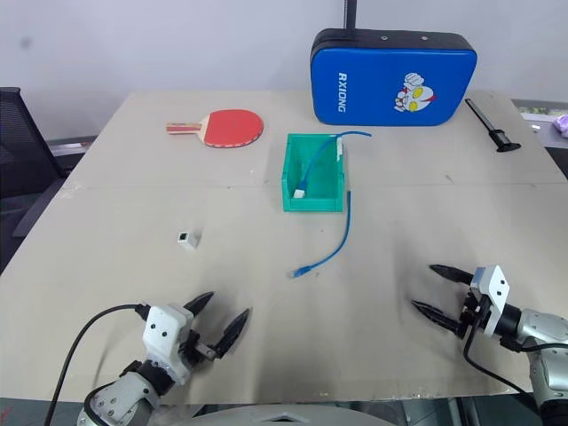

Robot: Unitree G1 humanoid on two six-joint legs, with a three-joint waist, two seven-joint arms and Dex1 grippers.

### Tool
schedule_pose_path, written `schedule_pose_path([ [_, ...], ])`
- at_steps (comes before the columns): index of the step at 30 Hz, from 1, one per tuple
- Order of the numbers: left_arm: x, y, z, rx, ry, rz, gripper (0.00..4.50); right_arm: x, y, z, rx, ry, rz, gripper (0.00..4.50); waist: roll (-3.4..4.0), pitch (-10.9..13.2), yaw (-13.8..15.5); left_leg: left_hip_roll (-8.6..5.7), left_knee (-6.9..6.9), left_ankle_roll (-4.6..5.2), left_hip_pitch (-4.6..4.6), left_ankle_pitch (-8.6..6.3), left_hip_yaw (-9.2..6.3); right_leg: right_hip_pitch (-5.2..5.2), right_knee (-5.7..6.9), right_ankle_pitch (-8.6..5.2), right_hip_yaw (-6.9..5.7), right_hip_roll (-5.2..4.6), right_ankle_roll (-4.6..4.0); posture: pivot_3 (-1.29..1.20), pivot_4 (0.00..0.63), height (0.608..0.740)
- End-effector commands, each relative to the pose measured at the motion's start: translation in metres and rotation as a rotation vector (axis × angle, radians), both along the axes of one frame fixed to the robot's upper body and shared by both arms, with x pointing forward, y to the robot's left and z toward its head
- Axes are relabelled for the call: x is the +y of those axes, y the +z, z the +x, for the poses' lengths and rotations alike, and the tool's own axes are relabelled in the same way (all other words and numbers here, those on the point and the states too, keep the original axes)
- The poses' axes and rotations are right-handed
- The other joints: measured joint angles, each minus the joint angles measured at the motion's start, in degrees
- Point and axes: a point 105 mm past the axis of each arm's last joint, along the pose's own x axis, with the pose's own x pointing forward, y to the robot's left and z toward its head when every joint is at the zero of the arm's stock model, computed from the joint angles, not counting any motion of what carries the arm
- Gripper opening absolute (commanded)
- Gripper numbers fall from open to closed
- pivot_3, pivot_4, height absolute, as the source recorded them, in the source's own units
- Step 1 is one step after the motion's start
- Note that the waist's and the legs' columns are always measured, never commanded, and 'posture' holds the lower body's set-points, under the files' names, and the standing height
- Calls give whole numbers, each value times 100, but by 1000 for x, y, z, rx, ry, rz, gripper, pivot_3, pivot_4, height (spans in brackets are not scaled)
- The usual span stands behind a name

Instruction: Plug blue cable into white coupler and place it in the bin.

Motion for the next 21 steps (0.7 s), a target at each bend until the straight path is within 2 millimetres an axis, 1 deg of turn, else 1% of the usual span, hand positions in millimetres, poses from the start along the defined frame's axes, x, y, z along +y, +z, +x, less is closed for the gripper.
schedule_pose_path([
  [1,8,-14,-4,59,12,22,4473,3,-6,-5,26,15,3,4500,0,0,1,0,0,0,0,0,0,0,0,0,0,0,0,0,150,728],
  [5,7,-16,-3,58,-17,24,4473,3,-5,-7,22,20,4,4500,3,-2,6,0,6,0,2,0,-2,2,6,0,-3,1,0,0,150,728],
  [16,4,-15,-1,48,-63,33,4473,2,-3,-9,12,31,0,4500,5,-3,6,1,40,0,0,0,-4,9,26,1,-3,-1,0,0,150,728],
  [21,-6,-10,-2,66,-188,44,4473,7,1,-12,-4,84,-15,4500,11,-5,17,1,44,0,0,0,-9,9,31,1,-7,-1,0,0,150,728],
])
